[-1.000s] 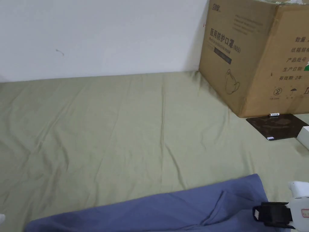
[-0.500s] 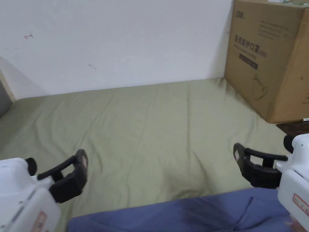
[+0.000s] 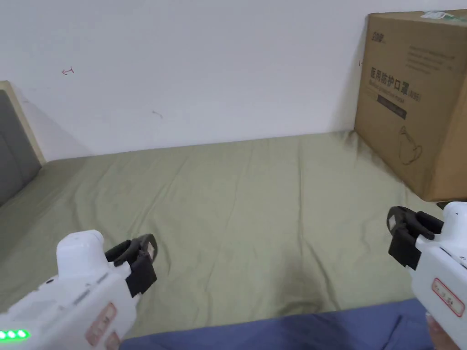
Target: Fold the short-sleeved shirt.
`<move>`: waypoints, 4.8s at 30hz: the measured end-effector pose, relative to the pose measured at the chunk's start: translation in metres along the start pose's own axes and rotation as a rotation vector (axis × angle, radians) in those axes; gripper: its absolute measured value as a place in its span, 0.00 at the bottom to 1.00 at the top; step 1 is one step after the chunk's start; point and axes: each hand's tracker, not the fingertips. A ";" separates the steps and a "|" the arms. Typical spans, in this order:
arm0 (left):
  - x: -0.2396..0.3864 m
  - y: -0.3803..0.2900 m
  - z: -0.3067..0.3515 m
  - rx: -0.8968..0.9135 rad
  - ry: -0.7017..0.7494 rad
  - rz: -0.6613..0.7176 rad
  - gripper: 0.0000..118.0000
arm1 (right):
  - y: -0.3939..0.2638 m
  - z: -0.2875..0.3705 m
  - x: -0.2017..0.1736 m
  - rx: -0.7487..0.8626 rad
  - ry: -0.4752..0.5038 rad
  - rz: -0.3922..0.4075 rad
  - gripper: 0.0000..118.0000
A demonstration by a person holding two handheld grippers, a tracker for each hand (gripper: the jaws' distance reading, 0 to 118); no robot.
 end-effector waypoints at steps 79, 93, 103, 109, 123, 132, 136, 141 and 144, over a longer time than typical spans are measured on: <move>0.058 -0.165 -0.156 -0.918 -0.225 0.109 0.03 | -0.017 -0.009 0.035 -0.360 0.023 -0.190 0.03; 0.001 -0.129 -0.114 -0.637 -0.416 0.437 0.16 | -0.010 -0.004 0.055 -0.362 -0.004 -0.139 0.03; -0.118 -0.143 -0.068 -0.632 -0.358 0.698 1.00 | -0.010 -0.009 0.043 -0.385 -0.016 -0.124 0.03; -0.118 -0.204 -0.134 -0.633 -0.681 0.955 1.00 | 0.003 -0.020 0.037 -0.393 0.013 -0.147 0.03; -0.091 -0.167 -0.118 -0.661 -0.251 0.596 0.06 | 0.012 -0.010 0.032 -0.380 0.048 -0.086 0.03; -0.062 -0.054 -0.025 -0.583 0.344 0.087 0.07 | 0.003 -0.001 0.037 -0.368 0.082 -0.105 0.03; -0.028 -0.054 -0.048 -0.623 0.112 0.265 0.07 | 0.000 0.002 0.041 -0.375 0.091 -0.126 0.03; 0.038 -0.079 -0.119 -0.743 0.001 0.335 0.07 | 0.000 0.009 0.048 -0.374 0.088 -0.150 0.03; 0.067 -0.105 -0.161 -0.834 -0.058 0.354 0.23 | -0.003 0.011 0.054 -0.397 0.079 -0.171 0.03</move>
